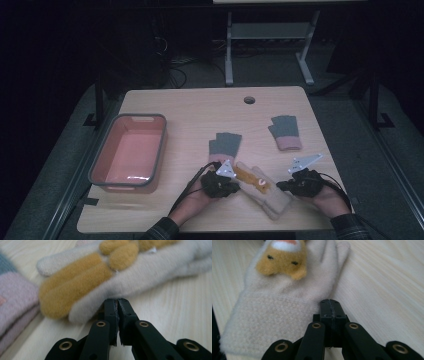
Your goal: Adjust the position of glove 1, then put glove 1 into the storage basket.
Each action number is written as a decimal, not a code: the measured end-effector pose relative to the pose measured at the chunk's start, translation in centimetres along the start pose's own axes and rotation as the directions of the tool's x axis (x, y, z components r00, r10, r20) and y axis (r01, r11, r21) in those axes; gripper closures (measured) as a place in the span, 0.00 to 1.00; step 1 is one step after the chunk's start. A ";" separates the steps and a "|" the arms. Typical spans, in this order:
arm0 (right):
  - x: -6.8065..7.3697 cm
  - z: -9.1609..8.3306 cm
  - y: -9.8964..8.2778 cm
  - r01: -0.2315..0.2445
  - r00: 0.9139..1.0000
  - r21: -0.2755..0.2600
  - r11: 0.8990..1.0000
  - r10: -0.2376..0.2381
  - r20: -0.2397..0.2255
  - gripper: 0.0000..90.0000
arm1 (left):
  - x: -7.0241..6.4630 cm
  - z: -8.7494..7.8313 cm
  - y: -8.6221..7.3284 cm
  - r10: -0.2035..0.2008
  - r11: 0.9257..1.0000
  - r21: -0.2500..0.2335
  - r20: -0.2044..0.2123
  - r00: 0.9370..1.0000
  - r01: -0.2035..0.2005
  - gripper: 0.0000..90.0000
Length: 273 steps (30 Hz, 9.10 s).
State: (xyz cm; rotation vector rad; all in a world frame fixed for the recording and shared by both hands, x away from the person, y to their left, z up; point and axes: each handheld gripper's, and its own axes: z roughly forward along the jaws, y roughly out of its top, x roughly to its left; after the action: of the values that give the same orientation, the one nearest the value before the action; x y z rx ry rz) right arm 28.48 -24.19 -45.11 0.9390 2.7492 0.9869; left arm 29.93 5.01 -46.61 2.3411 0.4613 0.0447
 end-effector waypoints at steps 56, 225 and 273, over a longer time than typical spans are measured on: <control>6.4 4.2 5.0 0.155 0.975 -0.102 0.983 -0.169 -0.147 0.76 | 5.4 -3.9 1.4 -0.106 0.994 -0.030 -0.048 0.993 0.104 0.69; -3.8 3.2 -0.2 -0.184 0.925 -0.209 0.960 0.241 0.293 0.11 | 12.5 -26.3 -7.6 -0.481 0.864 -0.270 -0.194 0.855 0.425 0.74; -3.8 3.2 -0.2 -0.185 0.925 -0.210 0.960 0.242 0.292 0.11 | 17.2 -20.8 -13.2 -0.625 0.764 -0.071 -0.329 0.708 0.641 0.60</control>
State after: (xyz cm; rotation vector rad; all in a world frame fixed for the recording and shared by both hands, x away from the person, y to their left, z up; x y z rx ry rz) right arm 32.27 -24.73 -48.27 1.2623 2.2911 0.9924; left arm 38.46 33.48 -42.10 2.0949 1.4410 0.1048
